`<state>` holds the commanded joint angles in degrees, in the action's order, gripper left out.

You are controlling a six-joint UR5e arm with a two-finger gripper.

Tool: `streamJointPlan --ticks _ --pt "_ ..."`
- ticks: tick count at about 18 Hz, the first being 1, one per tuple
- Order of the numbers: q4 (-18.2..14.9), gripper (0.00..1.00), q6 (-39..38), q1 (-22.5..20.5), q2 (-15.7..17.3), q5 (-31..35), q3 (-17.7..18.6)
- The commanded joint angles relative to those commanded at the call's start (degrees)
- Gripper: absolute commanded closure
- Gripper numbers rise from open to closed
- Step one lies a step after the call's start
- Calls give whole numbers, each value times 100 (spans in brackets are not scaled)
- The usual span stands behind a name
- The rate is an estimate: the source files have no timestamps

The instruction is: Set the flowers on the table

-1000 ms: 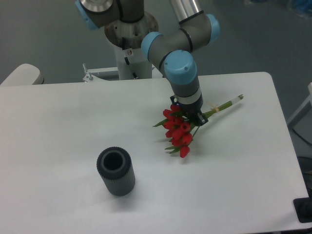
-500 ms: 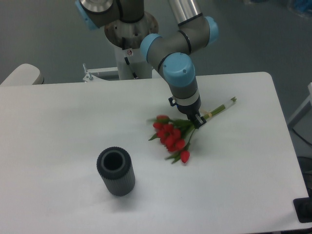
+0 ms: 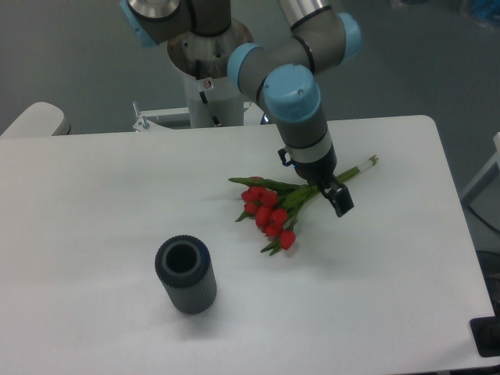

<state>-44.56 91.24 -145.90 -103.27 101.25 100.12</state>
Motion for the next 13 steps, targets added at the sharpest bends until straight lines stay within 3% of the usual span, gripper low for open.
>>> streamJointPlan --ticks 2,8,13 --pt "-210 0 -210 -17 -17 -210 -281" --pt "-1379 0 -1264 -53 -325 -1195 -1599" --pt "-1477 0 -2258 -53 -536 -1898 -2136"
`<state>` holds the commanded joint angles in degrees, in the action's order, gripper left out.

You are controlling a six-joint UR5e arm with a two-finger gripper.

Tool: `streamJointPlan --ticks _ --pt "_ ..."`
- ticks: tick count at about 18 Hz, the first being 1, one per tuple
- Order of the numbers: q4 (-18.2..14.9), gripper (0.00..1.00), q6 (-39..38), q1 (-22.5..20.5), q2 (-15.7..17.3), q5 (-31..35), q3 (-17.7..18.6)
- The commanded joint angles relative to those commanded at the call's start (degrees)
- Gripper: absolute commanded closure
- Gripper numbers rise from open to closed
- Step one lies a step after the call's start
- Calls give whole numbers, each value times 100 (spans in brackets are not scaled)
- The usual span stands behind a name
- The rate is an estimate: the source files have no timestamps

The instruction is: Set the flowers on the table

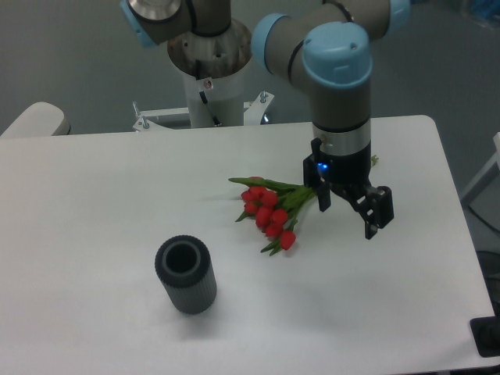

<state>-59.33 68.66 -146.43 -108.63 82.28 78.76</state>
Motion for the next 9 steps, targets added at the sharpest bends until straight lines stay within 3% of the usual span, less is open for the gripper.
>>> streamJointPlan --ticks 9 --pt "79 0 -54 26 -9 -239 43"
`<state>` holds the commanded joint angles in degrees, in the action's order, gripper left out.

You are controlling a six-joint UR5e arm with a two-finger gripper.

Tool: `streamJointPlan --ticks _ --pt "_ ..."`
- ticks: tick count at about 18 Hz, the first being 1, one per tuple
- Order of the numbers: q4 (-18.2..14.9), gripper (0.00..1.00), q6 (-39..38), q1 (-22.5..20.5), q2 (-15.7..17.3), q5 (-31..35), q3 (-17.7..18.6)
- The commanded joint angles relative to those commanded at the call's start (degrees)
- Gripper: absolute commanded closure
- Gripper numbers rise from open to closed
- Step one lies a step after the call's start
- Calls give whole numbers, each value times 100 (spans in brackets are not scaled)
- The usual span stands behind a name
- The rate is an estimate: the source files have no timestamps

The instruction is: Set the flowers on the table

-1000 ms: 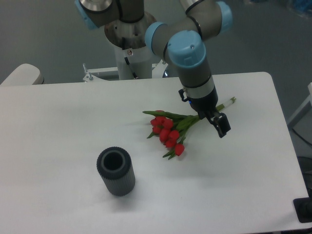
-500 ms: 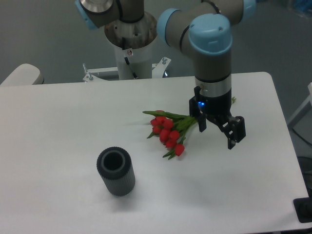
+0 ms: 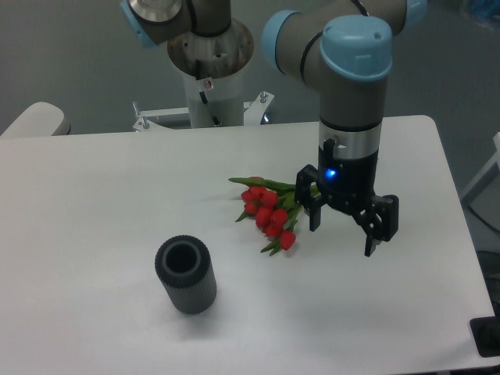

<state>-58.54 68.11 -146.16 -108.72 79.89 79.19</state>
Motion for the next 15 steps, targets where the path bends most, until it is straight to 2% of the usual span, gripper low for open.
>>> streamJointPlan --ticks 3,6,12,15 --pt "61 0 88 18 9 18 96" --pt "369 0 88 -9 0 44 44" --pt "334 0 702 -79 44 70 9" --pt "334 0 756 -105 53 62 18"
